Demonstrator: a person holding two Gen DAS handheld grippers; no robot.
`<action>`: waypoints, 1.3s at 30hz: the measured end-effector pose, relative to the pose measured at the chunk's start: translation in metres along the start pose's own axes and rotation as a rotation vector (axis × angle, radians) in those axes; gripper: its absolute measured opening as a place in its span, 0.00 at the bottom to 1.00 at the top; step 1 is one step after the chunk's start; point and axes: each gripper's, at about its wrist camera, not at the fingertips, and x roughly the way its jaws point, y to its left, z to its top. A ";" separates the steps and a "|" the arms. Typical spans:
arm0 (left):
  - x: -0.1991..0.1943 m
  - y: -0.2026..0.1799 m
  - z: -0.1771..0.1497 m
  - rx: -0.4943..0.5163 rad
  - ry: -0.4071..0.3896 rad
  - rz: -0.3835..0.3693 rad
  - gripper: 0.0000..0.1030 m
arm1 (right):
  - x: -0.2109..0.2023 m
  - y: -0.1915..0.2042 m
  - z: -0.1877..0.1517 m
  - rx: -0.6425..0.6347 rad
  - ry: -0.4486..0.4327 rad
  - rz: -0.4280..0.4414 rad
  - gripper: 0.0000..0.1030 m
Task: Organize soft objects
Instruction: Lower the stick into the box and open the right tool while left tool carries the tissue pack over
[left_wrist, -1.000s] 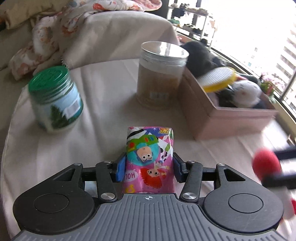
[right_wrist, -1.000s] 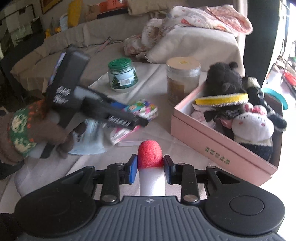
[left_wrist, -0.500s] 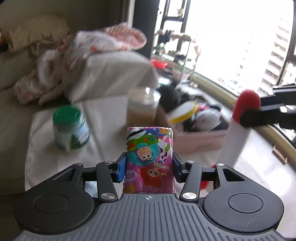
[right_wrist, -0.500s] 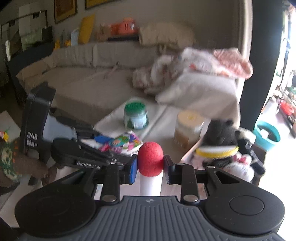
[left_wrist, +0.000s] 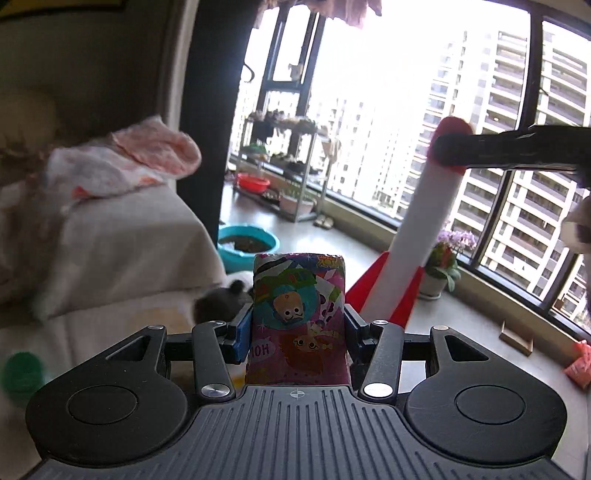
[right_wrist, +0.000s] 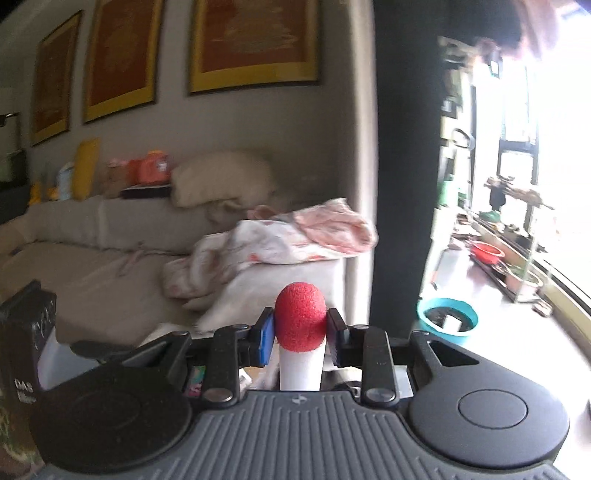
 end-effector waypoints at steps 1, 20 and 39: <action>0.011 -0.002 -0.001 -0.003 0.015 -0.001 0.52 | 0.002 -0.008 -0.001 0.013 0.004 -0.012 0.28; 0.134 0.017 -0.030 -0.016 0.178 0.065 0.55 | 0.146 -0.103 -0.083 0.246 0.273 -0.054 0.28; 0.074 0.037 -0.018 -0.113 0.013 0.029 0.57 | 0.169 -0.101 -0.099 0.292 0.206 0.029 0.59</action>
